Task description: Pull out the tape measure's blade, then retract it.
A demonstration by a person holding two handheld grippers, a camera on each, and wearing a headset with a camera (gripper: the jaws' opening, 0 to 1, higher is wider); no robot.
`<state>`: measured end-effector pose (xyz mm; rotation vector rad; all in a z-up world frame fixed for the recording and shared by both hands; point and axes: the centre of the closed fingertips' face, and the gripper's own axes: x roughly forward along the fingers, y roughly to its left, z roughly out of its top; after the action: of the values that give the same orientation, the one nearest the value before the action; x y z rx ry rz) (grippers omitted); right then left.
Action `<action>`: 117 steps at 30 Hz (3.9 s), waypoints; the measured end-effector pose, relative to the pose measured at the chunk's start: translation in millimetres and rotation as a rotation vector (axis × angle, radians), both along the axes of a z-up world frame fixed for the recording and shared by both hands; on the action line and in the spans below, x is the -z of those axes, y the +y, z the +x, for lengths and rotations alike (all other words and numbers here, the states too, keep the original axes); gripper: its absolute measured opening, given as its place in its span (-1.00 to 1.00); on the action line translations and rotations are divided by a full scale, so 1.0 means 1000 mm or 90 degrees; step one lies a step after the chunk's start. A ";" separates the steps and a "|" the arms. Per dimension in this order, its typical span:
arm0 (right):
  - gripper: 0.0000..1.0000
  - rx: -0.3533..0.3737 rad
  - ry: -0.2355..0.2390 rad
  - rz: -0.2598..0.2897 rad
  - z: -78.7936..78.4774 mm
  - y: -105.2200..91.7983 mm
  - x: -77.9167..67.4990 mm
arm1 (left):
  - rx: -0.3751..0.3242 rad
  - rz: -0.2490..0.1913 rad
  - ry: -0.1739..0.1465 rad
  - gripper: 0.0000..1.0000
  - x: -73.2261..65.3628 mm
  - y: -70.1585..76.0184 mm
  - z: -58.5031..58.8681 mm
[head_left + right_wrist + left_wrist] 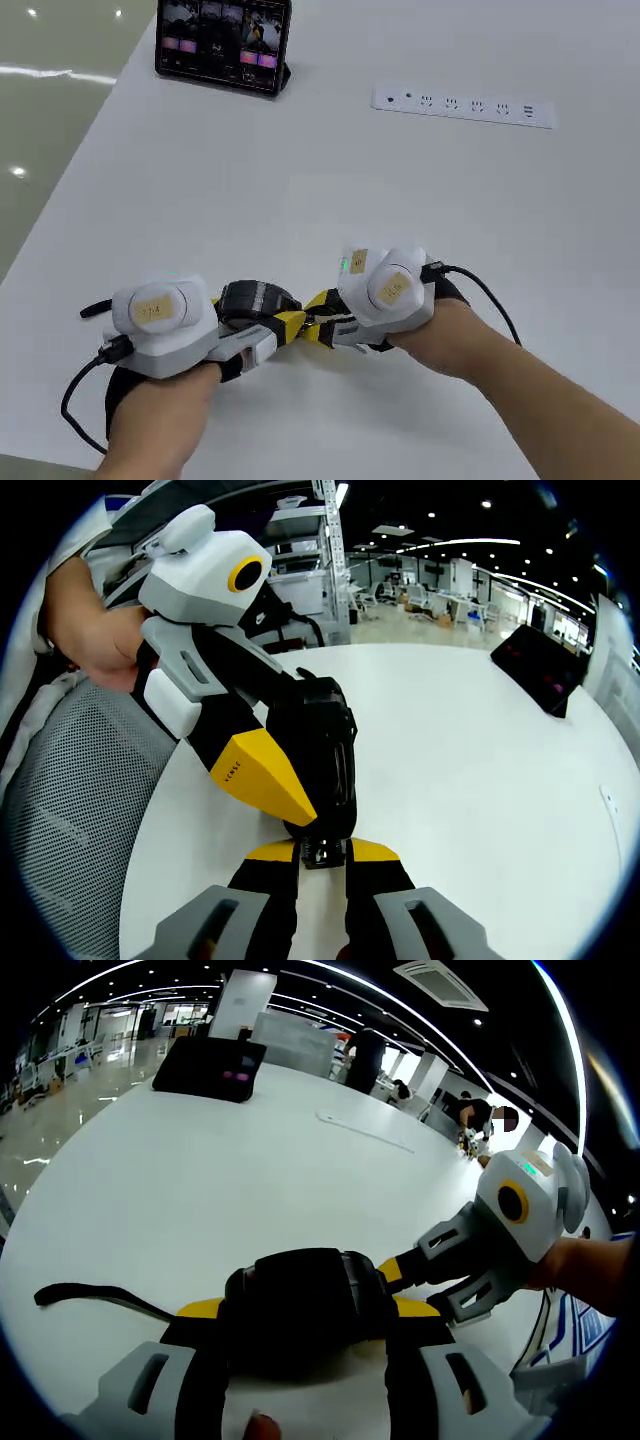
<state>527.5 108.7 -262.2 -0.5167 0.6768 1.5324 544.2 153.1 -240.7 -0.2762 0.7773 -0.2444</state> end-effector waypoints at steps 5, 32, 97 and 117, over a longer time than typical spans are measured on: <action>-0.57 0.002 0.004 0.004 -0.001 0.001 -0.002 | 0.000 0.003 0.004 0.20 0.000 0.000 0.000; -0.42 0.032 0.018 0.010 -0.001 -0.009 -0.009 | 0.036 0.017 -0.011 0.38 -0.004 -0.003 -0.001; 0.38 0.222 -0.031 0.041 -0.007 -0.107 -0.059 | 0.226 0.094 -0.088 0.67 -0.029 0.009 -0.033; 0.80 0.298 -0.052 0.032 -0.011 -0.146 -0.068 | 0.270 0.128 -0.103 0.79 -0.037 0.018 -0.044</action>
<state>516.9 -37.6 -194.2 -0.3483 0.6409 1.0801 500.1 171.0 -203.8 0.1026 0.6882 -0.5773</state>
